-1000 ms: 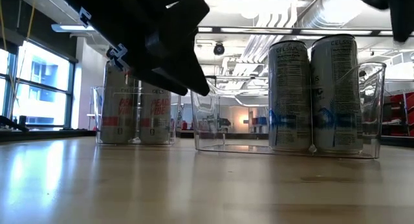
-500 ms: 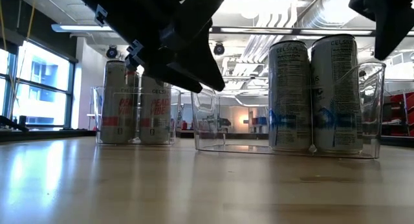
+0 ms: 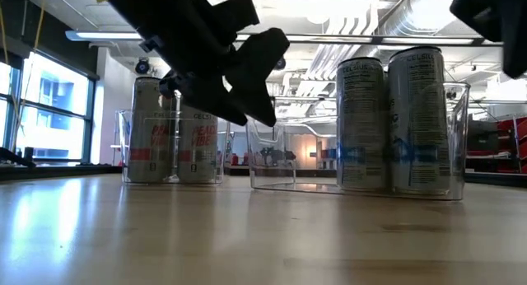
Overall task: Sort soda cans
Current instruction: Move the bottom transparent bin between the two transparent bins
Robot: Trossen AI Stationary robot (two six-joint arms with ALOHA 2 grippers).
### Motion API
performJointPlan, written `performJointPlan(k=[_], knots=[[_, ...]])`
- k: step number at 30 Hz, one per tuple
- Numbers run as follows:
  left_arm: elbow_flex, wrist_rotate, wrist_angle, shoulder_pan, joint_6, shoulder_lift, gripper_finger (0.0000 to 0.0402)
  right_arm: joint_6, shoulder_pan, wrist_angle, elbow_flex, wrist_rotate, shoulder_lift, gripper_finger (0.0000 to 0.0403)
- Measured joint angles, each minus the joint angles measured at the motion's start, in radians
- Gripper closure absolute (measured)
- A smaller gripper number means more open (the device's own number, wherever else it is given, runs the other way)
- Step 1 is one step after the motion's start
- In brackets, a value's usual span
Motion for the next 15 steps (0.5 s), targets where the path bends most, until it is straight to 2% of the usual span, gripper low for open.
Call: performJointPlan(k=[5,9,13,15], knots=[[0.000,-0.003,-0.068,0.006,-0.011,-0.005,0.0161,0.009,0.008,-0.047,0.043,0.034,0.000,0.0202],[0.000,-0.013,-0.155,0.006,-0.079,-0.022,0.0161,0.068,0.064,-0.199,0.107,0.001,-0.022,0.0202],[0.000,-0.015,-0.190,0.004,-0.117,-0.024,0.0161,0.311,0.141,-0.434,0.167,-0.180,-0.071,0.0203],[-0.001,-0.016,-0.189,0.004,-0.130,-0.025,0.0161,0.457,0.203,-0.531,0.171,-0.205,-0.097,0.0205]])
